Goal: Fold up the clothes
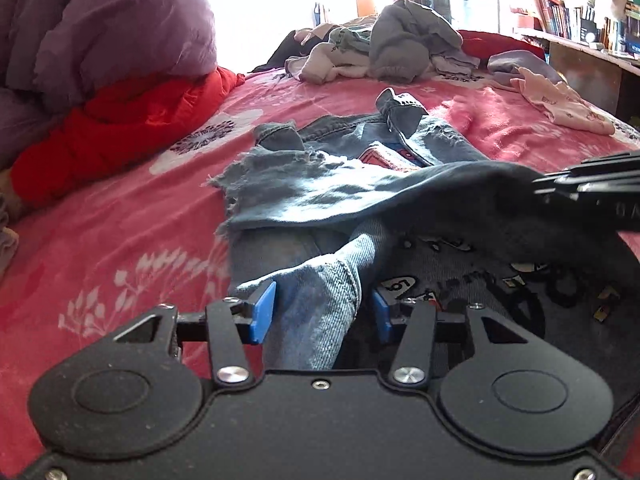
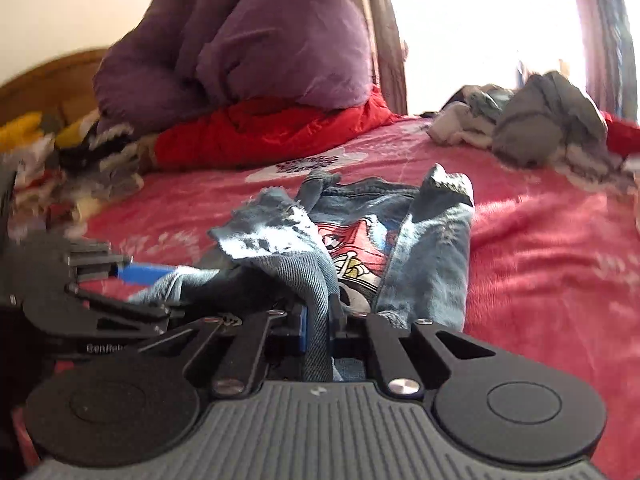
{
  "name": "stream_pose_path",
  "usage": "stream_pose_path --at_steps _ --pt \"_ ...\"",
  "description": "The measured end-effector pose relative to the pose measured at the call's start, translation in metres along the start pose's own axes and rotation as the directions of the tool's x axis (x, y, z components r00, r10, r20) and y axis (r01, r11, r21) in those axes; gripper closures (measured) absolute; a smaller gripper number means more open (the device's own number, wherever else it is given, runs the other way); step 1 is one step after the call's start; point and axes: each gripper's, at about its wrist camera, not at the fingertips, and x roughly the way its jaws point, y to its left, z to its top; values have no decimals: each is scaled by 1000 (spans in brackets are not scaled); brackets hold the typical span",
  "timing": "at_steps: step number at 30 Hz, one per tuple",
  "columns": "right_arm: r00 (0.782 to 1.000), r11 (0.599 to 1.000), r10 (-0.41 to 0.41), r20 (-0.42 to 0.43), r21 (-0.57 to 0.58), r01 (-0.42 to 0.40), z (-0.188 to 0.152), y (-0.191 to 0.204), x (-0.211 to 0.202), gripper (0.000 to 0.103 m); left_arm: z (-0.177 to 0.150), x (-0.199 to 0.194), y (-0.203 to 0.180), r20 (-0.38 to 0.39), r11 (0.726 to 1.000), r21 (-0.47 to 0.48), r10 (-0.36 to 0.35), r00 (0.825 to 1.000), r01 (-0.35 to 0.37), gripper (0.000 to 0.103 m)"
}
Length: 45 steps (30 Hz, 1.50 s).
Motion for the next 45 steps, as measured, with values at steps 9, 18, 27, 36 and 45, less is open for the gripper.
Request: stream_pose_path --at_steps 9,18,27,36,45 --pt "990 644 38 132 754 -126 -47 -132 -23 92 -2 -2 6 2 999 -53 -6 1000 7 51" --pt "991 720 -74 114 693 -27 -50 -139 -51 88 2 -11 66 103 857 -447 -233 967 254 45" --pt "979 967 -203 16 -152 203 8 -15 -26 75 8 0 93 131 794 -555 -210 969 247 44" --pt "944 695 -318 -90 -699 167 7 71 59 51 6 17 115 119 755 -596 -253 960 273 37" --pt "937 765 -334 -99 -610 208 38 59 84 100 5 37 143 142 681 -670 -274 951 296 37"
